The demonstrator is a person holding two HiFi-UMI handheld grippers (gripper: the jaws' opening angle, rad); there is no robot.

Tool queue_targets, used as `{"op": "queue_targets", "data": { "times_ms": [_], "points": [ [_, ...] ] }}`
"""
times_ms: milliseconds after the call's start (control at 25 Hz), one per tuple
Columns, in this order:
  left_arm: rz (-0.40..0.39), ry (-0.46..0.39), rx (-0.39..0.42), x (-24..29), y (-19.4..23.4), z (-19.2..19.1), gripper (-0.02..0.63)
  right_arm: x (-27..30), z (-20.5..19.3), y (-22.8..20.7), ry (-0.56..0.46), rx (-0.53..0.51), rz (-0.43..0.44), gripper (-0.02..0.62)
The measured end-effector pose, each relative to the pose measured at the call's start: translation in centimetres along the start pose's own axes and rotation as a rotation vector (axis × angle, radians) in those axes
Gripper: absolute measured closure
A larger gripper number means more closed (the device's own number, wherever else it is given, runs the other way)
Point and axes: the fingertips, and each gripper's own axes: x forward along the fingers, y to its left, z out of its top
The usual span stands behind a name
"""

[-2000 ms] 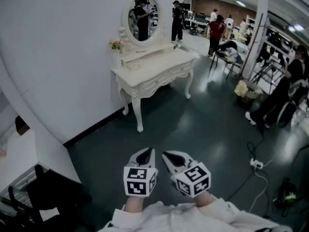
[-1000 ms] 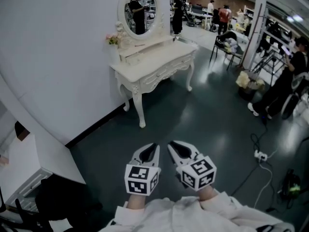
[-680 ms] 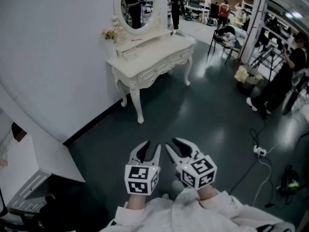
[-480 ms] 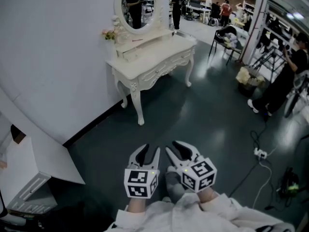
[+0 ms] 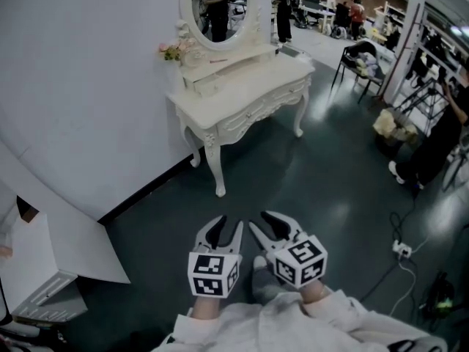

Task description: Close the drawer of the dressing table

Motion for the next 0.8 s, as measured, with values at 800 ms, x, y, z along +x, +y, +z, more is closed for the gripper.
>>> {"op": "queue_targets", "data": {
  "times_ms": [800],
  "points": [
    [0.059,-0.006,-0.007,16.8,4.9,8.7,0.474,10.7,7.7,-15.6,0.001,-0.016,0.026,0.449]
  ]
}}
